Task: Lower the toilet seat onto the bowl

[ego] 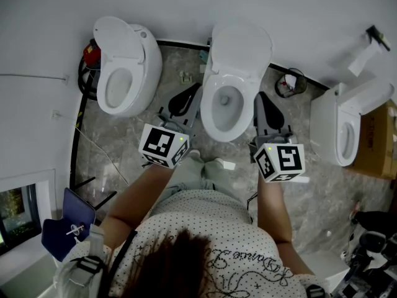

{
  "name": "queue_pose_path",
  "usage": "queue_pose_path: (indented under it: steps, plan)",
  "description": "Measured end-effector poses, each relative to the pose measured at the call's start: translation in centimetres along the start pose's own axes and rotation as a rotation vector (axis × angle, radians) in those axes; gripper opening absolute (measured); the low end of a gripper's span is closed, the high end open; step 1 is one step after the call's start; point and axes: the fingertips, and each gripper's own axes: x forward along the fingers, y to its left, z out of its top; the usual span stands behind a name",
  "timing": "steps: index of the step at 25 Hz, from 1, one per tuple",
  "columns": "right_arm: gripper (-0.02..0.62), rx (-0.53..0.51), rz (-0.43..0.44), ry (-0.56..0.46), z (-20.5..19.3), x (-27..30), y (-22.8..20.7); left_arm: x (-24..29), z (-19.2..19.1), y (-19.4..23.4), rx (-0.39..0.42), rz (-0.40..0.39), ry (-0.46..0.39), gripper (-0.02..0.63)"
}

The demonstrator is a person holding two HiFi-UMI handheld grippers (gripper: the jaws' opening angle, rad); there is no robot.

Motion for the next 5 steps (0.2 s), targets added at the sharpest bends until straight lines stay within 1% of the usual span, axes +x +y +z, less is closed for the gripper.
queue_pose_path:
  steps: [5]
  plan:
    - [0.011, -0.003, -0.003, -0.006, 0.6, -1.2, 1.0, -1.4, 0.7, -0.5, 0.002, 0.001, -0.007, 0.005]
